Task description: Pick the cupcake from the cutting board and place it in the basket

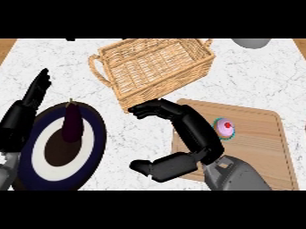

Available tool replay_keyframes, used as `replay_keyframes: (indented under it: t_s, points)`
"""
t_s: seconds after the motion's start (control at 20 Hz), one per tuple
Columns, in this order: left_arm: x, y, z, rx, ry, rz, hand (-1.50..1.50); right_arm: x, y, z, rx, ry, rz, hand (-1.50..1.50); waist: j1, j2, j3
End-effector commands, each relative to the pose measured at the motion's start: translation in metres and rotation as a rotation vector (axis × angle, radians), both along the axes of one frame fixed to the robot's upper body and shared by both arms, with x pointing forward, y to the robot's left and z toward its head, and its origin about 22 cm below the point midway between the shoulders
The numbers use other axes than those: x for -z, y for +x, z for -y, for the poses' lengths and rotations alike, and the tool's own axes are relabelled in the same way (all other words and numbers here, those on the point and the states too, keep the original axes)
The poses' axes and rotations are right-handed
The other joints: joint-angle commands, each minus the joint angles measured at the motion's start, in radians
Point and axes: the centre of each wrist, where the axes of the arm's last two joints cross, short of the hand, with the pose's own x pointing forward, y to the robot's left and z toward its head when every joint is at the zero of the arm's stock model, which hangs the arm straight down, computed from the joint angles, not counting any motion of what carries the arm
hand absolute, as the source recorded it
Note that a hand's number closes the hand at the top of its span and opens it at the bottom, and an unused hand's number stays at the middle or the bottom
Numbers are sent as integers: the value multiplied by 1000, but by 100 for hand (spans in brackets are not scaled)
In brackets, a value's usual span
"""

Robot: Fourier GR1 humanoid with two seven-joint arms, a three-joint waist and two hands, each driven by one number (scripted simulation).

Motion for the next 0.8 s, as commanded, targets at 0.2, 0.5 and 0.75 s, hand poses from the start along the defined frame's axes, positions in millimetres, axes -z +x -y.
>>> replay_keyframes:
  t_s: [0.2, 0.5, 0.75]
  points:
    - [-6, 10, -1, 0, 9, -3, 0, -85, 32, 41, 277, -600, 331, -150, -23, -7, -8]
    - [-1, 5, 10, 46, -6, 2, 0, -127, 41, 59, 71, -1192, 368, -150, 11, -1, -7]
    - [-10, 7, 0, 50, 7, 13, 0, -168, 48, 64, -153, -1382, 298, -150, 26, 4, -4]
